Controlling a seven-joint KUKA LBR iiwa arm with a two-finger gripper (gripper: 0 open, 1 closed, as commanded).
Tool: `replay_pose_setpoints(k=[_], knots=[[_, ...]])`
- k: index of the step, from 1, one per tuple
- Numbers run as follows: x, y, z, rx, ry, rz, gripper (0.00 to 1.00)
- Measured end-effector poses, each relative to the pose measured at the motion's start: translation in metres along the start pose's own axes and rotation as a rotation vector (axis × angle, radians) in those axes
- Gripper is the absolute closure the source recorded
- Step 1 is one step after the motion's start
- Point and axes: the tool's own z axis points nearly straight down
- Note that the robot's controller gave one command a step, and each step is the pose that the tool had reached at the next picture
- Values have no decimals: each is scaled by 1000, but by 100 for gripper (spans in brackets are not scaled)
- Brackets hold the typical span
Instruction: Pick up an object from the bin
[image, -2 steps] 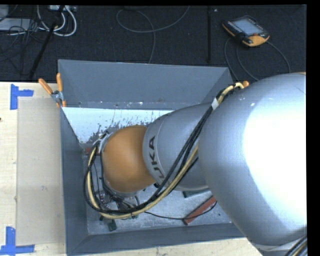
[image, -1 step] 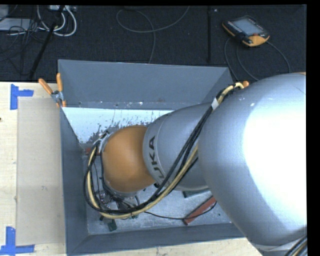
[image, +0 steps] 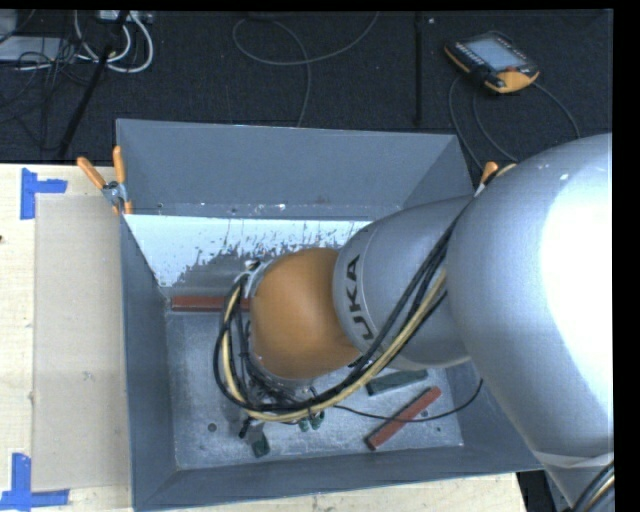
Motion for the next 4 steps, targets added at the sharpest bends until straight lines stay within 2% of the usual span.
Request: replay_pose_setpoints(k=[1,2,3,4], knots=[[-23,-37,6,3,-2,-42,100],[10,-64,-69,1,-3,-185,0],[10,-64,-69,1,-2,-184,0],[23,-50,-23,3,-9,-135,0]])
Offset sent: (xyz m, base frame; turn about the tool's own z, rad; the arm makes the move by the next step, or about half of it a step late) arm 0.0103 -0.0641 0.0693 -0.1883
